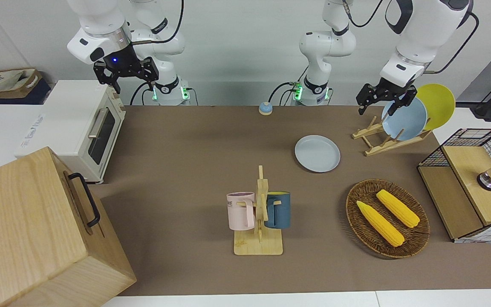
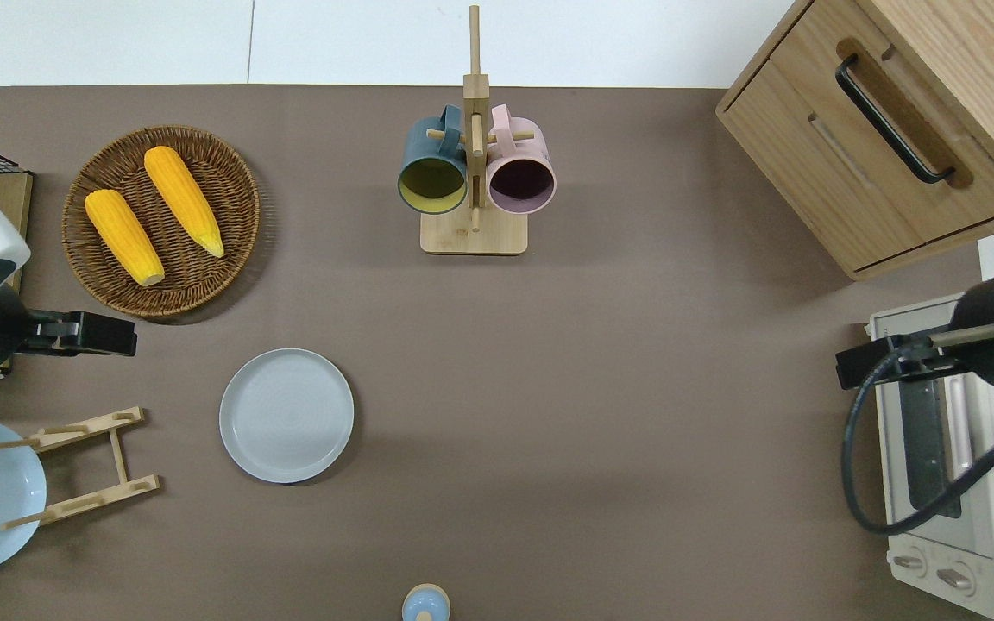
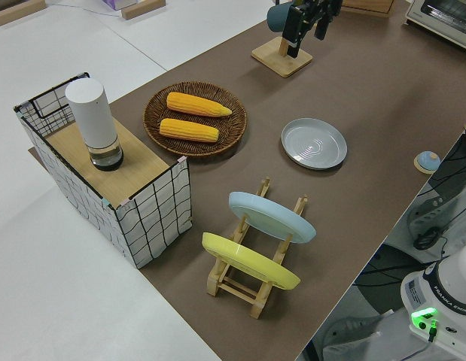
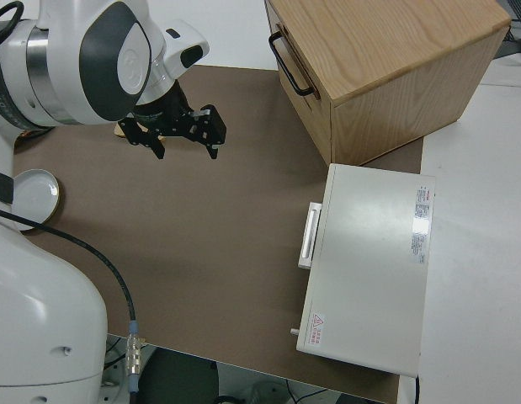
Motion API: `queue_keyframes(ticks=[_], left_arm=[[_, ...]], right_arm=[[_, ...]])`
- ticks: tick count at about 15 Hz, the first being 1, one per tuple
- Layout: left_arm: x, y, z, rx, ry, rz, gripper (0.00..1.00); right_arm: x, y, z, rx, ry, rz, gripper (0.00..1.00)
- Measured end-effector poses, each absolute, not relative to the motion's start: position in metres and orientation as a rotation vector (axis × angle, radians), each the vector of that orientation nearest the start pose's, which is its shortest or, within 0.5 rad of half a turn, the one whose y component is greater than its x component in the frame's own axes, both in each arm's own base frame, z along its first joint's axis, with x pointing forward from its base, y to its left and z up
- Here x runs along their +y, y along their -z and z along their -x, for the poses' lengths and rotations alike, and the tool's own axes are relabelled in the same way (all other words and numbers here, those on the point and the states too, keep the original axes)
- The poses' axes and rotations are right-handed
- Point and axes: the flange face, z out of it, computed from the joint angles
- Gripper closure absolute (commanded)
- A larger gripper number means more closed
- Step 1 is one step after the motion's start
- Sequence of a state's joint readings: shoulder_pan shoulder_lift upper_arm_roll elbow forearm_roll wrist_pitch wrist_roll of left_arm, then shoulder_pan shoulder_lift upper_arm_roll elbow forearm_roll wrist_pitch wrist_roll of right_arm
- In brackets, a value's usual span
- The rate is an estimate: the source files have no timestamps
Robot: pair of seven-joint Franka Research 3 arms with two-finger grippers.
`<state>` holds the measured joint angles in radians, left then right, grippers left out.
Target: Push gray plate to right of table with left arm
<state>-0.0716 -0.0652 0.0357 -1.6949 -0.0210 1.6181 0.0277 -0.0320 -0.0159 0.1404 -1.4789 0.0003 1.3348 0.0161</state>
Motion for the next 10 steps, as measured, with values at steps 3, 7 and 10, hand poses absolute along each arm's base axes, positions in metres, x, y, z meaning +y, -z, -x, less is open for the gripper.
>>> queue_keyframes(ticks=[3,7,10], left_arm=[[-0.021,-0.603,-0.533,0.095,-0.035,3.163,0.0],[-0.019,-0.6,-0.524,0.086,-0.055,3.164,0.0],[-0.018,-0.598,-0.509,0.084,-0.067,3.166,0.0]], right_arm=[[0.057,-0.656,-0.521,-0.145,-0.201,3.142,0.017],[0.057,-0.656,-0.521,-0.145,-0.201,3.142,0.017],[0.057,-0.656,-0.521,-0.145,-0.201,3.142,0.017]])
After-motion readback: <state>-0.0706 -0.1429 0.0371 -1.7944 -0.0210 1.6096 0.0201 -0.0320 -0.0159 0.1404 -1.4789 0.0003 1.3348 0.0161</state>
